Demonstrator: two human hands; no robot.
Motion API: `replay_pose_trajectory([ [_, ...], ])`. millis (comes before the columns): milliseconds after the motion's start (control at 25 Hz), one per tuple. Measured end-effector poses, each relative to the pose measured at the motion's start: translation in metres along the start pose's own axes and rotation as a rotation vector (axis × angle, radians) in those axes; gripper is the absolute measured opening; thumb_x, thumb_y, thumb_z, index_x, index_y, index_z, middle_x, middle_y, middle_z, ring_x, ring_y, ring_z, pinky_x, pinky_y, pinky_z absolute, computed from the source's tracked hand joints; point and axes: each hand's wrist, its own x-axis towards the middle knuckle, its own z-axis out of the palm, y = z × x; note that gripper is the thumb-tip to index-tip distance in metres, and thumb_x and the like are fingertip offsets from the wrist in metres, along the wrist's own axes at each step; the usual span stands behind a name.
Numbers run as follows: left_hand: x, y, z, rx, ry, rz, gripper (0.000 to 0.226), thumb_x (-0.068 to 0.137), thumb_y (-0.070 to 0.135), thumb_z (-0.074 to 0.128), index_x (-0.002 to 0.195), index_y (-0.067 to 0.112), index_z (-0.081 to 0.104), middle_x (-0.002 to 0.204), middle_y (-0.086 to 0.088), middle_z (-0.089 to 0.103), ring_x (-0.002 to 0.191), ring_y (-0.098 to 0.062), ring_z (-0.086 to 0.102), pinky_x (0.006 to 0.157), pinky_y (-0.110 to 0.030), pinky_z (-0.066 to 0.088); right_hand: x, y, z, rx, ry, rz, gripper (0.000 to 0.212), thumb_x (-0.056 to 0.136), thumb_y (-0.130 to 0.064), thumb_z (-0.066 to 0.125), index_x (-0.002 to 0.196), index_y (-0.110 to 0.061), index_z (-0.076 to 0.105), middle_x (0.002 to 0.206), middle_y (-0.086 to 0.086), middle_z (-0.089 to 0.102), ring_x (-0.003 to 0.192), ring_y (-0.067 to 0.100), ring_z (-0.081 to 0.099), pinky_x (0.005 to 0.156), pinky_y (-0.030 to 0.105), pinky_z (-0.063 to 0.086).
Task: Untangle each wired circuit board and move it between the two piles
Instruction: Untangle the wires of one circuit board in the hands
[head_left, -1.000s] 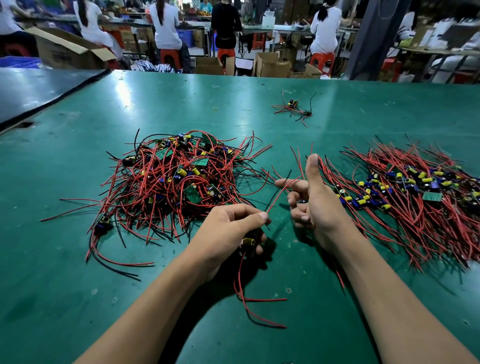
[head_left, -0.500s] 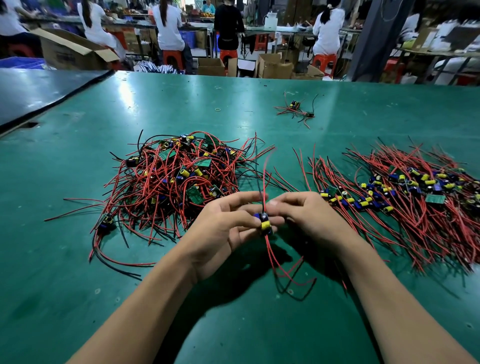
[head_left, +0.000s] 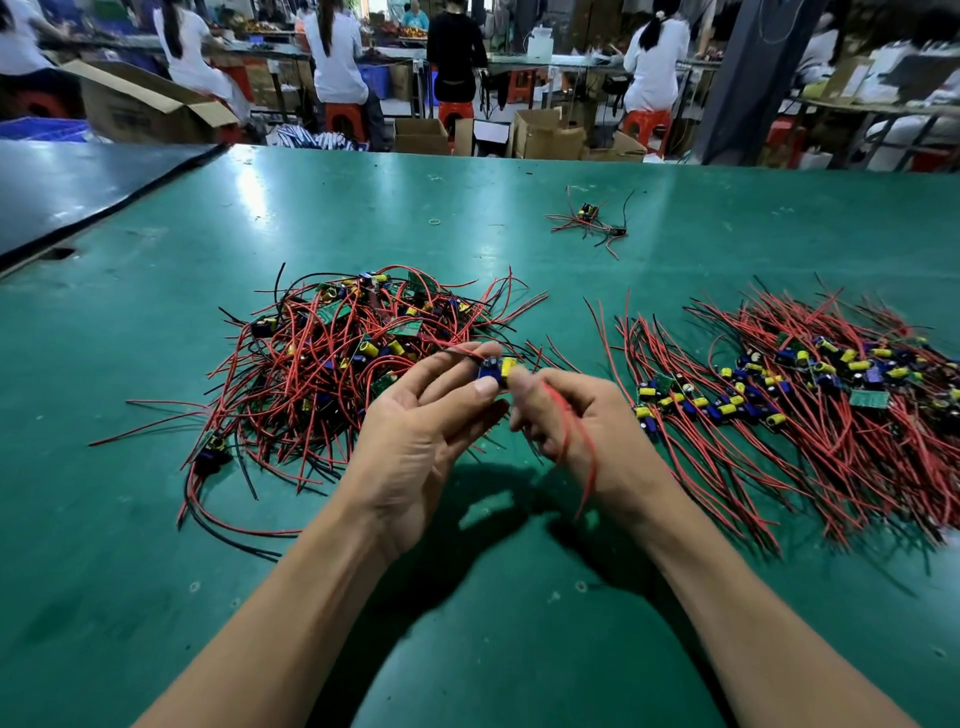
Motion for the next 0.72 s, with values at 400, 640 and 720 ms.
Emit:
replay_pose_trajectory([
  [400, -0.003, 0.000, 0.006, 0.111, -0.106, -0.384, 0.033, 0.075, 0.043, 0.060, 0.067, 0.016, 0.078, 0.064, 0.001, 0.067, 0.048, -0.009, 0.062, 0.041, -0.018, 0.048, 0.002, -0.015, -0.007, 0.455, -0.166, 0.292, 0.045, 0.085, -0.042, 0.061, 0.047, -0.018, 0.056, 0.047, -0.002, 0.041, 0.042, 0.010, 0.031, 0.043, 0.020, 0.022],
  [640, -0.007, -0.005, 0.006, 0.088, -0.171, -0.356, 0.024, 0.072, 0.036, 0.070, 0.082, 0.016, 0.079, 0.087, -0.008, 0.075, 0.062, -0.013, 0.070, 0.050, -0.021, 0.055, 0.003, -0.008, -0.008, 0.359, -0.205, 0.379, 0.067, 0.074, -0.064, 0.073, 0.108, -0.010, 0.054, 0.089, 0.022, 0.036, 0.069, 0.031, 0.016, 0.065, 0.043, 0.013],
  [720, -0.006, -0.008, 0.004, 0.074, -0.167, -0.314, 0.019, 0.078, 0.026, 0.070, 0.089, 0.012, 0.075, 0.091, -0.013, 0.072, 0.066, -0.018, 0.069, 0.055, -0.024, 0.057, 0.002, -0.005, -0.006, 0.379, -0.159, 0.405, 0.066, 0.070, -0.070, 0.076, 0.105, -0.016, 0.057, 0.095, 0.020, 0.041, 0.075, 0.032, 0.030, 0.072, 0.043, 0.024],
])
